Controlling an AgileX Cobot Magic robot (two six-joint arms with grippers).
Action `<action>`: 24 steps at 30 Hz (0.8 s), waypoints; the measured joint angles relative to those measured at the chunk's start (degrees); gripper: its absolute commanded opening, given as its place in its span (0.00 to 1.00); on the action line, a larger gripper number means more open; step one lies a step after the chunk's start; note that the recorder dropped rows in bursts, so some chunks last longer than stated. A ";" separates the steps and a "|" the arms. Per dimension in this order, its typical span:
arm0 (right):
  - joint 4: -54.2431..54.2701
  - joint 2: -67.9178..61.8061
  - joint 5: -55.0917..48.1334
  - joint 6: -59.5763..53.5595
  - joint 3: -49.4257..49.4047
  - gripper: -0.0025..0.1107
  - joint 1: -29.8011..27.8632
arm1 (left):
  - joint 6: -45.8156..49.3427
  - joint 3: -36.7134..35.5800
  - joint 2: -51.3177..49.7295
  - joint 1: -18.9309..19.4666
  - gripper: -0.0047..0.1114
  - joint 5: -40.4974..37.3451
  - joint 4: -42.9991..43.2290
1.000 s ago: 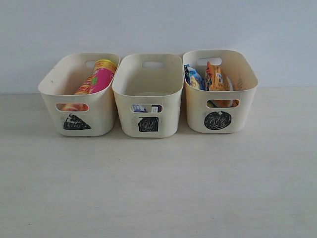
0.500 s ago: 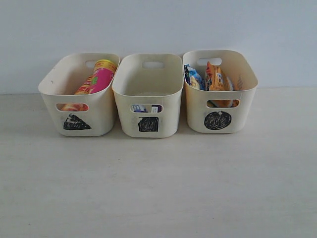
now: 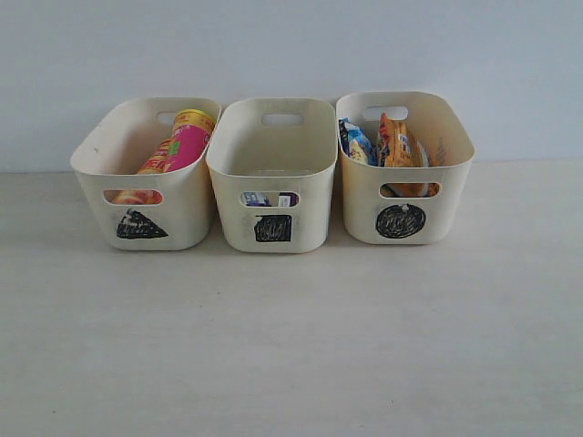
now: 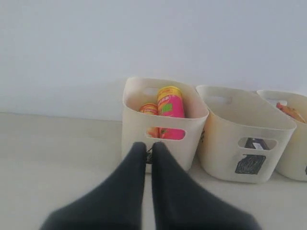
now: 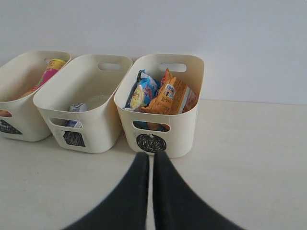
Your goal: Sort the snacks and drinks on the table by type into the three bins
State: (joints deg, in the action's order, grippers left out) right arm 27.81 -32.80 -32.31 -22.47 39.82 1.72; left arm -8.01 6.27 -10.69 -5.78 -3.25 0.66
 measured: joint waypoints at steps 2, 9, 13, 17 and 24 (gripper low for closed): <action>0.00 0.00 0.00 0.00 0.00 0.02 0.00 | 0.14 -3.88 4.65 0.00 0.08 -0.31 -0.66; 0.00 0.00 0.00 0.00 0.00 0.02 0.00 | 5.07 -6.06 10.53 1.74 0.08 -4.73 -0.66; 0.00 0.00 0.00 0.00 0.00 0.02 0.00 | 5.72 -6.06 10.53 6.14 0.08 -8.07 -0.66; 0.08 0.00 0.00 0.00 0.00 0.02 0.00 | 6.12 -6.06 10.53 8.52 0.08 -13.25 -1.79; 0.08 0.00 0.00 0.00 0.00 0.02 0.00 | 6.49 -6.06 10.53 8.62 0.08 -13.64 -1.92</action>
